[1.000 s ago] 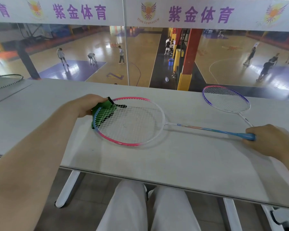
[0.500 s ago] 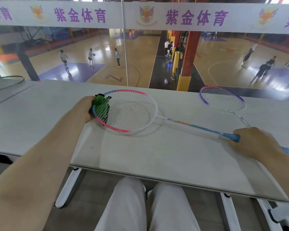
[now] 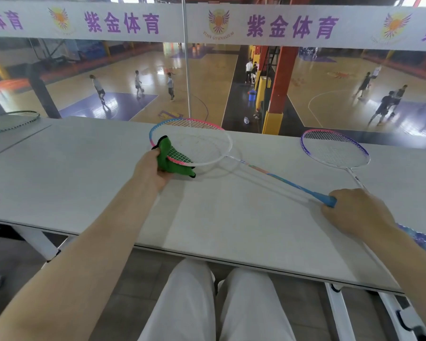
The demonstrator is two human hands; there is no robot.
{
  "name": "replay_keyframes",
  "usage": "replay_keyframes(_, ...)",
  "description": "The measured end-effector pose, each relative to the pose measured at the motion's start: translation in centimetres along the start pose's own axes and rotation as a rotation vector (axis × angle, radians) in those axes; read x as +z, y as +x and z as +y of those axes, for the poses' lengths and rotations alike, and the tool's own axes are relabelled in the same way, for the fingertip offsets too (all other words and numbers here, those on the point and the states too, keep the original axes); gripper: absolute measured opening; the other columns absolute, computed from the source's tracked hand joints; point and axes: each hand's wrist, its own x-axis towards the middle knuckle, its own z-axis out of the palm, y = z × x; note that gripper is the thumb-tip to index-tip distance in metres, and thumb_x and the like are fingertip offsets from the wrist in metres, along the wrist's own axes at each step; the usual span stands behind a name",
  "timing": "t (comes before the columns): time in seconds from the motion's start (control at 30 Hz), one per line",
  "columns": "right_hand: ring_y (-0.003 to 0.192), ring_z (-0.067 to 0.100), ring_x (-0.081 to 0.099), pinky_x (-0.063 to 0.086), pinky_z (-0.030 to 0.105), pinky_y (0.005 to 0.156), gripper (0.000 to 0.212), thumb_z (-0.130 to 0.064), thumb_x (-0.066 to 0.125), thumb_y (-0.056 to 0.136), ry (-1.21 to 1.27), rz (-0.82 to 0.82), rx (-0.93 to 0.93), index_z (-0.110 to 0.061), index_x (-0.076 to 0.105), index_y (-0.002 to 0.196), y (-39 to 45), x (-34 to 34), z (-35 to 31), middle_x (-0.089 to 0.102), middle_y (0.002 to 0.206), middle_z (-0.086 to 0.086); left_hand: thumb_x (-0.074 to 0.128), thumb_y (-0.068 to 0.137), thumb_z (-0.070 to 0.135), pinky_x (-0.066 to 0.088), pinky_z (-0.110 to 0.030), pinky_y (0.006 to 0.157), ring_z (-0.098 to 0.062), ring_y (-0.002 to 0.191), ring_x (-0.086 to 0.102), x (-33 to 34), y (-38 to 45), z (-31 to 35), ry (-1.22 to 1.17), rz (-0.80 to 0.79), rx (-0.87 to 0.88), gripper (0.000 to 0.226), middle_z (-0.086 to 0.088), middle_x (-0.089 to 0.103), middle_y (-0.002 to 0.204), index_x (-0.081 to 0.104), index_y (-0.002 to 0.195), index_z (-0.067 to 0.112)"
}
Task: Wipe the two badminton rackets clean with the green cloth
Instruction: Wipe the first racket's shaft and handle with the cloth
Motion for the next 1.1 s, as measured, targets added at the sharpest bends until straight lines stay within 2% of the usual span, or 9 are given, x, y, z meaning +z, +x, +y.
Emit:
replay_keyframes(0.1, 0.059, 0.011, 0.05, 0.037, 0.027, 0.053, 0.024, -0.035, 0.047, 0.092, 0.018, 0.014, -0.021, -0.025, 0.056, 0.073, -0.6, -0.1, -1.0, 0.057, 0.068, -0.005, 0.058, 0.096, 0.013, 0.046, -0.076, 0.062, -0.053, 0.08, 0.067, 0.1, 0.6, -1.4, -0.047, -0.005, -0.012, 0.014, -0.02, 0.074, 0.087, 0.062, 0.107, 0.006)
replay_keyframes(0.17, 0.059, 0.012, 0.051, 0.042, 0.027, 0.054, 0.024, -0.035, 0.047, 0.093, 0.033, 0.016, -0.03, -0.025, 0.055, 0.072, -0.9, -0.2, -1.4, 0.057, 0.067, -0.005, 0.058, 0.096, 0.014, 0.044, -0.076, 0.078, -0.057, 0.095, 0.063, 0.3, 0.9, -2.0, -0.072, 0.015, -0.013, 0.019, -0.022, 0.07, 0.107, 0.064, 0.113, 0.008)
replay_keyframes(0.27, 0.059, 0.013, 0.051, 0.045, 0.028, 0.056, 0.023, -0.035, 0.047, 0.092, 0.048, 0.038, -0.04, -0.025, 0.055, 0.073, -1.2, -0.3, -2.0, 0.056, 0.067, -0.006, 0.067, 0.091, 0.017, 0.048, -0.071, 0.08, -0.055, 0.094, 0.064, 1.2, 1.1, -2.5, -0.089, 0.026, -0.002, 0.02, -0.021, 0.07, 0.101, 0.066, 0.109, 0.007)
replay_keyframes(0.37, 0.059, 0.011, 0.051, 0.04, 0.026, 0.053, 0.021, -0.035, 0.047, 0.094, 0.062, 0.052, -0.062, -0.025, 0.058, 0.079, -1.3, -0.5, -3.0, 0.056, 0.067, -0.006, 0.066, 0.092, 0.018, 0.051, -0.062, 0.089, -0.041, 0.106, 0.065, 2.3, 1.3, -3.3, -0.104, 0.063, -0.021, 0.03, -0.017, 0.066, 0.116, 0.063, 0.119, 0.005)
replay_keyframes(0.5, 0.061, 0.012, 0.051, 0.038, 0.027, 0.054, 0.021, -0.035, 0.048, 0.095, 0.101, 0.058, -0.077, -0.023, 0.06, 0.083, -1.3, -0.9, -4.5, 0.055, 0.068, -0.006, 0.059, 0.096, 0.017, 0.054, -0.05, 0.09, -0.031, 0.106, 0.066, 4.4, 1.3, -5.1, -0.128, 0.028, -0.056, 0.026, -0.017, 0.064, 0.119, 0.061, 0.119, 0.004)
replay_keyframes(0.67, 0.059, 0.013, 0.051, 0.036, 0.026, 0.051, 0.02, -0.033, 0.05, 0.092, 0.182, 0.037, -0.101, -0.022, 0.058, 0.078, -2.0, -1.3, -6.6, 0.055, 0.068, -0.004, 0.053, 0.1, 0.022, 0.06, -0.036, 0.069, -0.022, 0.085, 0.067, 6.7, 1.5, -6.0, -0.171, -0.002, -0.015, 0.02, -0.014, 0.066, 0.1, 0.062, 0.098, 0.004)
replay_keyframes(0.93, 0.056, 0.019, 0.051, 0.037, 0.028, 0.05, 0.02, -0.03, 0.053, 0.086, 0.397, -0.073, -0.061, -0.017, 0.056, 0.072, -2.6, -1.4, -8.2, 0.058, 0.069, 0.0, 0.055, 0.098, 0.034, 0.045, -0.04, 0.105, -0.022, 0.121, 0.059, 6.8, 1.3, -5.6, -0.383, -0.174, 0.042, 0.042, -0.008, 0.065, 0.124, 0.056, 0.13, 0.007)
replay_keyframes(1.0, 0.054, 0.018, 0.049, 0.037, 0.028, 0.051, 0.02, -0.03, 0.053, 0.086, 0.437, -0.129, -0.063, -0.014, 0.058, 0.075, -2.7, -1.3, -8.2, 0.058, 0.069, 0.0, 0.051, 0.098, 0.038, 0.049, -0.041, 0.102, -0.027, 0.118, 0.061, 7.0, 1.2, -5.7, -0.41, -0.243, 0.047, 0.043, -0.013, 0.064, 0.126, 0.061, 0.123, 0.005)
replay_keyframes(1.1, 0.053, 0.016, 0.045, 0.036, 0.028, 0.051, 0.021, -0.03, 0.054, 0.086, 0.472, -0.21, -0.079, -0.013, 0.057, 0.074, -2.7, -1.1, -8.0, 0.055, 0.067, 0.0, 0.043, 0.1, 0.042, 0.056, -0.042, 0.086, -0.032, 0.102, 0.068, 7.4, 1.0, -5.8, -0.42, -0.32, 0.052, 0.042, -0.015, 0.069, 0.107, 0.062, 0.108, 0.005)
